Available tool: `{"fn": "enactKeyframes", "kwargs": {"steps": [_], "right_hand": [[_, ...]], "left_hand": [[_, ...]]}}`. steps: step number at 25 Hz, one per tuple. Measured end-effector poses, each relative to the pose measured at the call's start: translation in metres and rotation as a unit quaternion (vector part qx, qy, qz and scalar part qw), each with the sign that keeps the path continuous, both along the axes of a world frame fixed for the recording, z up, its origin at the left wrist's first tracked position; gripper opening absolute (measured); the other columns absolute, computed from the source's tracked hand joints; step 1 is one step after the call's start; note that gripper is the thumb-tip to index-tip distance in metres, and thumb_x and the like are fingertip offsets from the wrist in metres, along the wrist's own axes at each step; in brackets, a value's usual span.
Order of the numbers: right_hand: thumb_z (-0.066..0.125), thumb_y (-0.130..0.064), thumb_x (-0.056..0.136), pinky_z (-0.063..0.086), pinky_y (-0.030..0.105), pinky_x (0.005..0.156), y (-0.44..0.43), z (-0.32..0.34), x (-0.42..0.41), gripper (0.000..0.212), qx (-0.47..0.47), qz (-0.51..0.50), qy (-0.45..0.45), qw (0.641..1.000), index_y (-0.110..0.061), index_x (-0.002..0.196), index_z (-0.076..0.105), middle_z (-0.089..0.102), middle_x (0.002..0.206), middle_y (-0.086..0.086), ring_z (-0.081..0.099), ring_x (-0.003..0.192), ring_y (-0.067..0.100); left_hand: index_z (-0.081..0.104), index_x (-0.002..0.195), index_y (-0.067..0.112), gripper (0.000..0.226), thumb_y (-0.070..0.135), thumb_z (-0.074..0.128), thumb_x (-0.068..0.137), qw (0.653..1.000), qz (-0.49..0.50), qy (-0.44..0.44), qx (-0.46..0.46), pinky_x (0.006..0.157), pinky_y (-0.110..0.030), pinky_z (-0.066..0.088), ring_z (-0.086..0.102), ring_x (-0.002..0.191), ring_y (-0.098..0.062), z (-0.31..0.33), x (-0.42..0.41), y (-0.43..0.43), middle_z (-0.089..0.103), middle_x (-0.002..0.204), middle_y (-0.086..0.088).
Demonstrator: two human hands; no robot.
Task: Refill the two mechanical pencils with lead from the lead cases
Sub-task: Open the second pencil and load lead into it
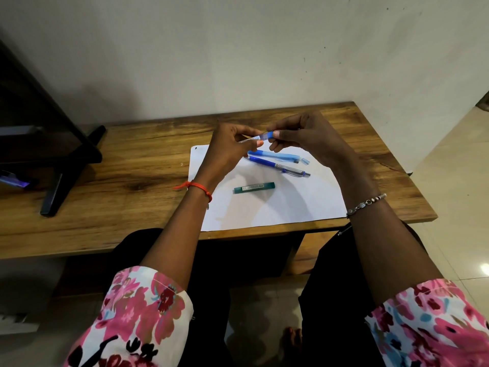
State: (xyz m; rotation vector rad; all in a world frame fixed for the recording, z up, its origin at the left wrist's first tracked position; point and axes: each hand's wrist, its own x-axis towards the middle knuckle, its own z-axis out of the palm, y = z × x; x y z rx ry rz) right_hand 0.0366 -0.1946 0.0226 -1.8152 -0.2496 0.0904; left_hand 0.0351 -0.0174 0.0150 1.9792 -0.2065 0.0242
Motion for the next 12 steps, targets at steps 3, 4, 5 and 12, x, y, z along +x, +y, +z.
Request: {"fn": "enactKeyframes", "kwargs": {"steps": [3, 4, 5, 12], "right_hand": [[0.059, 0.002, 0.088, 0.057, 0.02, 0.069, 0.0001, 0.0006, -0.0008, 0.025, -0.008, 0.0, 0.005, 1.0, 0.009, 0.111, 0.064, 0.068, 0.086, 0.018, 0.069, 0.063, 0.012], [0.059, 0.002, 0.088, 0.057, 0.019, 0.069, -0.0002, 0.001, -0.0013, 0.024, -0.002, 0.002, 0.006, 1.0, 0.008, 0.111, 0.064, 0.068, 0.085, 0.017, 0.07, 0.063, 0.012], [0.059, 0.002, 0.088, 0.057, 0.02, 0.068, -0.0002, 0.0015, -0.002, 0.024, 0.006, 0.005, 0.008, 1.0, 0.007, 0.111, 0.064, 0.069, 0.083, 0.016, 0.07, 0.063, 0.013], [0.06, 0.006, 0.085, 0.058, 0.02, 0.067, 0.0023, 0.0022, -0.0034, 0.026, 0.033, 0.026, 0.049, 0.998, 0.011, 0.11, 0.063, 0.069, 0.084, 0.018, 0.071, 0.062, 0.015]], "left_hand": [[0.069, 0.1, 0.007, 0.021, 0.008, 0.067, 0.08, 1.0, -0.006, -0.001, 0.015, 0.051, -0.007, 0.043, 0.061, 0.063, -0.004, 0.0006, -0.0013, -0.001, 0.066, 0.089, -0.006], [0.069, 0.1, 0.006, 0.02, 0.007, 0.067, 0.08, 1.0, -0.008, -0.002, 0.011, 0.051, -0.007, 0.043, 0.061, 0.06, -0.002, 0.0013, -0.0021, -0.0011, 0.066, 0.088, -0.006], [0.069, 0.1, 0.006, 0.021, 0.007, 0.067, 0.08, 1.0, -0.011, -0.002, 0.006, 0.051, -0.007, 0.043, 0.061, 0.057, 0.001, 0.0019, -0.0029, -0.0009, 0.066, 0.087, -0.006], [0.069, 0.099, 0.004, 0.022, 0.006, 0.07, 0.077, 1.0, -0.021, 0.005, 0.013, 0.058, -0.01, 0.045, 0.062, 0.062, 0.001, 0.0023, -0.0024, 0.0031, 0.069, 0.096, -0.01]]}}
